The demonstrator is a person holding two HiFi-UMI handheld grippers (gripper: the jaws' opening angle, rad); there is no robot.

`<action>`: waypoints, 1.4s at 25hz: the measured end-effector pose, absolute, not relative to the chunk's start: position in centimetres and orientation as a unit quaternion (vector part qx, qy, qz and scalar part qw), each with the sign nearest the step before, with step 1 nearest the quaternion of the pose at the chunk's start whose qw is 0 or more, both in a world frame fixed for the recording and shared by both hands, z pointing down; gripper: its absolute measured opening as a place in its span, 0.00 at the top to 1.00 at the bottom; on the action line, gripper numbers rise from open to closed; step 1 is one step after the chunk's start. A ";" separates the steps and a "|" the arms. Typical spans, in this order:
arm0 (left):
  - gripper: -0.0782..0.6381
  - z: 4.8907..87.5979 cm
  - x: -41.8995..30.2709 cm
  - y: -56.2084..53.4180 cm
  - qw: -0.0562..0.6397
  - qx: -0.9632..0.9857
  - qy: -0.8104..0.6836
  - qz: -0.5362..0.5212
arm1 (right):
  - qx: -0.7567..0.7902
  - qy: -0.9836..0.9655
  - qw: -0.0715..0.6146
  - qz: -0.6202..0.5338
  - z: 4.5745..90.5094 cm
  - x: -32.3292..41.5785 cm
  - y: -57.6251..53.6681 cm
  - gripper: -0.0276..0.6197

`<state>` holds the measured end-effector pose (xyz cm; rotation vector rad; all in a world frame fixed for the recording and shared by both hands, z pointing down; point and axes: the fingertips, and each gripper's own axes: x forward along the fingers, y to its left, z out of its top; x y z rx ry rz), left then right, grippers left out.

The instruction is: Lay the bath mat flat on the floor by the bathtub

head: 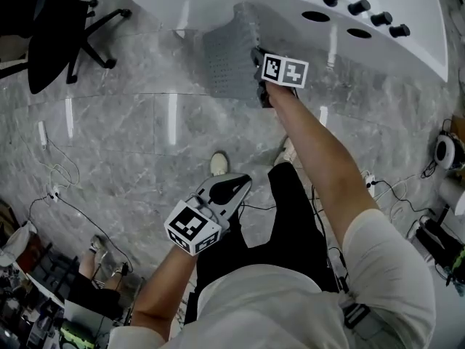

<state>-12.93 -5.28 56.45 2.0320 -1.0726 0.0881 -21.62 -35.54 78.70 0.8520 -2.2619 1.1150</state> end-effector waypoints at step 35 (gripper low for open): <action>0.85 69.9 17.2 -25.7 0.432 0.859 -0.230 0.153 | 0.470 -0.714 0.372 0.361 101.7 33.1 -53.3 0.89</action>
